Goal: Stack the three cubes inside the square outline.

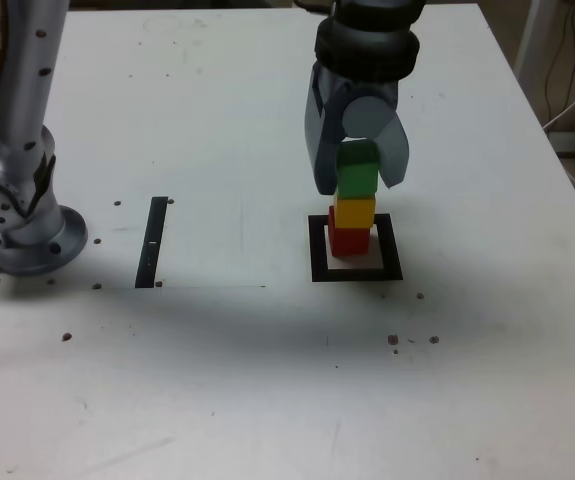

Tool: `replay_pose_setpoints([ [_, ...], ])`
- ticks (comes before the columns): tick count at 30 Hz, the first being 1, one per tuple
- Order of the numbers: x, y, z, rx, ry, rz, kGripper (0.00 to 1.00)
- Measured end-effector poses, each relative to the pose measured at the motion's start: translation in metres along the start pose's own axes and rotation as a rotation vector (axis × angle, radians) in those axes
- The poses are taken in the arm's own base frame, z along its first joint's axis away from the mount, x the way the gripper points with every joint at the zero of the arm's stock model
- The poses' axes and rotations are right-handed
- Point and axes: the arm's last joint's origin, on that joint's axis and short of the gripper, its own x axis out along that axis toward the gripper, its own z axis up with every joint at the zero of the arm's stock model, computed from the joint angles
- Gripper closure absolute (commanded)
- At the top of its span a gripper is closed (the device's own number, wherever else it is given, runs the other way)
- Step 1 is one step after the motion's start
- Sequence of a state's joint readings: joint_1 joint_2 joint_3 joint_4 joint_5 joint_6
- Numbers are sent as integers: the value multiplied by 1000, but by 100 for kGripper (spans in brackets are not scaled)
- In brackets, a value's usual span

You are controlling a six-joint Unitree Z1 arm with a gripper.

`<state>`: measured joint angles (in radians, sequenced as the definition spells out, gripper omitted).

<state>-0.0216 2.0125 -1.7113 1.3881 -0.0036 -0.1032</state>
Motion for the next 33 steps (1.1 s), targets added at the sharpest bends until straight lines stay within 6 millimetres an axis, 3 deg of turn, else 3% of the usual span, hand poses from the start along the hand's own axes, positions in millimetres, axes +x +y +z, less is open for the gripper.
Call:
replay_pose_setpoints([
  [7, 0, 1, 1, -5, 0, -5, 57],
  [16, 2, 4, 1, -11, 6, -8, 46],
  [23, 1, 5, 1, -14, 1, -4, 2],
  [33, -5, 5, -5, -14, -20, -5, 0],
])
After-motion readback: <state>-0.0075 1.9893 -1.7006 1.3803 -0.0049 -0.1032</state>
